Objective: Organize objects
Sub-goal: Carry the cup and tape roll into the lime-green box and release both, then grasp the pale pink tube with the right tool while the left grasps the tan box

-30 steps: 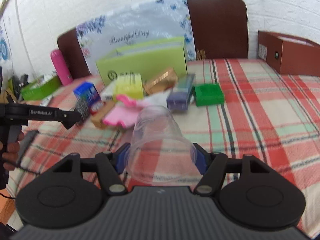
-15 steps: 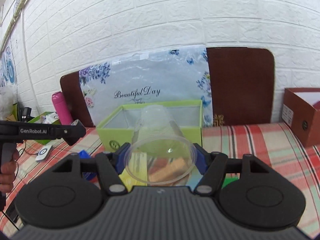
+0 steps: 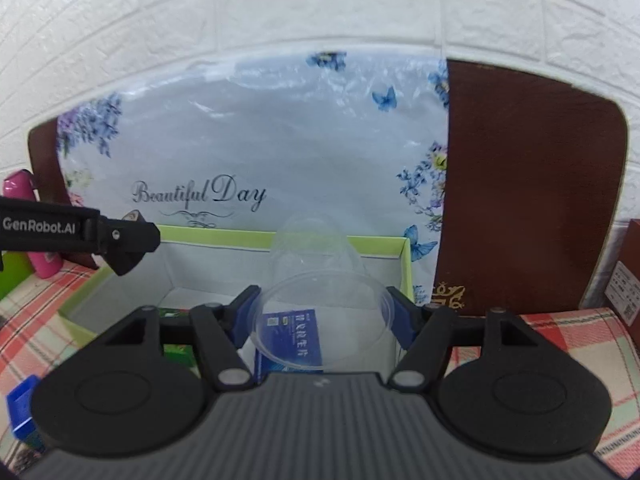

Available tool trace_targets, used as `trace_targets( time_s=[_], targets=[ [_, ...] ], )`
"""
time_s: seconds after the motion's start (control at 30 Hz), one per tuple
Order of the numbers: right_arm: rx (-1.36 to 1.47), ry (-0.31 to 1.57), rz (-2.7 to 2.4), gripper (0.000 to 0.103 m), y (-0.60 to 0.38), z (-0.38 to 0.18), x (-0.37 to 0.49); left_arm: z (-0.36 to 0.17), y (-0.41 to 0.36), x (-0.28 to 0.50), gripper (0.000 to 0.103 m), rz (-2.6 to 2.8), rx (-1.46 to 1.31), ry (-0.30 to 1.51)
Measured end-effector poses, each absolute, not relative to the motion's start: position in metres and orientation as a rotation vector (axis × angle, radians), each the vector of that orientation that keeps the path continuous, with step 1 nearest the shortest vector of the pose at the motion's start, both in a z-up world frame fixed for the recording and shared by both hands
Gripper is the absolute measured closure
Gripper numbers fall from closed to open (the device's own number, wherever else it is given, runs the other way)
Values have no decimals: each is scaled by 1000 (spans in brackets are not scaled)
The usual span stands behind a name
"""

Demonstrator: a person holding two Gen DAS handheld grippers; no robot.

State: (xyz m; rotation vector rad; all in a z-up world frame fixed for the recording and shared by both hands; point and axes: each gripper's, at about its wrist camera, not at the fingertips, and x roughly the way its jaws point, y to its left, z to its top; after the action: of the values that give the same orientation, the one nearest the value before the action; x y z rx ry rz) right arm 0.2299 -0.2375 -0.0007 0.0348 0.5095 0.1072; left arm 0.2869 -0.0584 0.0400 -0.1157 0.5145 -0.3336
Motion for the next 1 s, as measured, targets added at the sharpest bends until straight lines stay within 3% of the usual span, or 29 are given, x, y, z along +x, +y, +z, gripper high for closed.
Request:
trace_targets(
  time_s=[0.03,0.07,0.1,0.63,1.0],
  targets=[
    [37,514,114,17,-237,-5,236,36,-59,290,36,-344,-113,528],
    [36,528,132,6,-237,-9,241,32,-59,292,14,-332,-111,542],
    [34,533,149,2,-238,-13,242,28,-58,290,12,-307,-108,533],
    [72,422,126,0,-258,28,123,56,-52,189,12,-223,-30,514],
    [47,525,87,0,-248,5,13,19,-59,98,12,-219,3,588]
  ],
)
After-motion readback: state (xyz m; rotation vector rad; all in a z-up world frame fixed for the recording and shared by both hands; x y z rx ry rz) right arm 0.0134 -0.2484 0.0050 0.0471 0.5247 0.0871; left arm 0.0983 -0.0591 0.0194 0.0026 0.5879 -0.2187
